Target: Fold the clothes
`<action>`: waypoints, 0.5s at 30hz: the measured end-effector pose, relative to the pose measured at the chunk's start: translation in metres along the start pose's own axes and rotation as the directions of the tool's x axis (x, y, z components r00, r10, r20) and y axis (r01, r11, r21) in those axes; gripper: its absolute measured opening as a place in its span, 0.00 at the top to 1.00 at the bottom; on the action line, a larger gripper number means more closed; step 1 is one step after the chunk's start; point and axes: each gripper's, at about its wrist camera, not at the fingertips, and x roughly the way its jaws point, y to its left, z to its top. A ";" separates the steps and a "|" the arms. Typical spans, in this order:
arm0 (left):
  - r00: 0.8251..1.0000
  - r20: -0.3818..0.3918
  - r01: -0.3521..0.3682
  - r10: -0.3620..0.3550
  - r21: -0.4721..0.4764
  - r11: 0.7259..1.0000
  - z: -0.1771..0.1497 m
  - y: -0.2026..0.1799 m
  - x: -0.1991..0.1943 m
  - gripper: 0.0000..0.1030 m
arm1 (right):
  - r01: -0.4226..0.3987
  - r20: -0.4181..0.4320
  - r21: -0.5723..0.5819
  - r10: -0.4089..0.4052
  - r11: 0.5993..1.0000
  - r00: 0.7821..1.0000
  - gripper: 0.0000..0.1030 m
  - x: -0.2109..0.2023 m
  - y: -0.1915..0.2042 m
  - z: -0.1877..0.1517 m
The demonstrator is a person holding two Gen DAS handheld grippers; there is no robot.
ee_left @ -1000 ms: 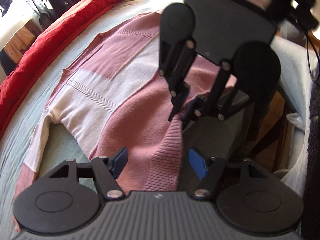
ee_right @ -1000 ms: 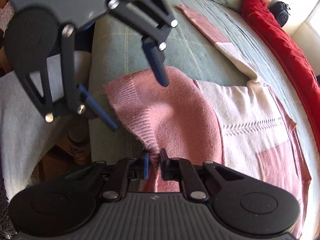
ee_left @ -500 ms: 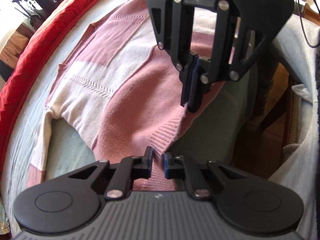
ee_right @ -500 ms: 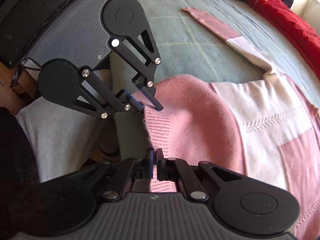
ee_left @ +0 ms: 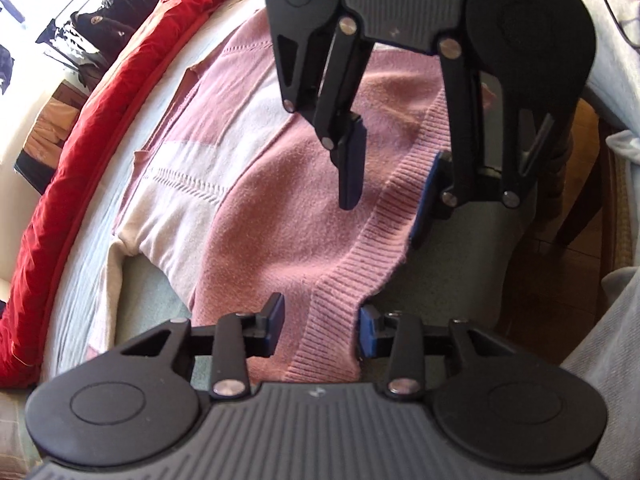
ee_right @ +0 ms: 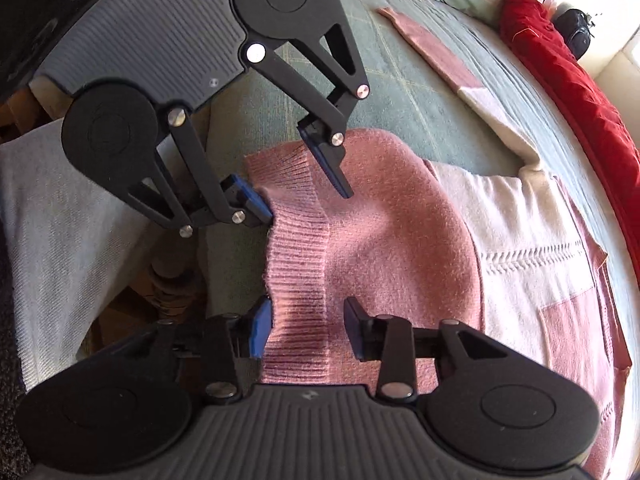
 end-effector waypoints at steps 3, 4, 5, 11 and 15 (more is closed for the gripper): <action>1.000 0.015 -0.028 0.028 -0.002 1.000 0.004 0.002 0.000 0.61 | 0.052 -0.002 -0.031 -0.053 0.998 0.999 0.51 0.003 0.005 0.001; 0.999 0.023 -0.026 0.026 -0.027 0.999 0.006 0.006 -0.002 0.61 | 0.071 -0.003 -0.045 -0.072 0.996 0.997 0.50 0.004 0.008 0.002; 0.999 0.031 -0.023 0.025 -0.052 0.998 0.007 0.011 -0.003 0.61 | 0.082 -0.004 -0.048 -0.082 0.995 0.997 0.50 0.004 0.009 0.002; 0.999 0.027 -0.034 0.040 -0.208 0.978 0.005 0.039 -0.005 0.61 | 0.164 -0.024 -0.055 -0.166 0.985 0.986 0.58 0.009 0.011 0.002; 1.000 0.006 -0.017 0.018 -0.112 0.994 0.005 0.028 -0.003 0.65 | 0.166 -0.055 -0.024 -0.167 0.986 0.984 0.95 0.008 0.000 -0.001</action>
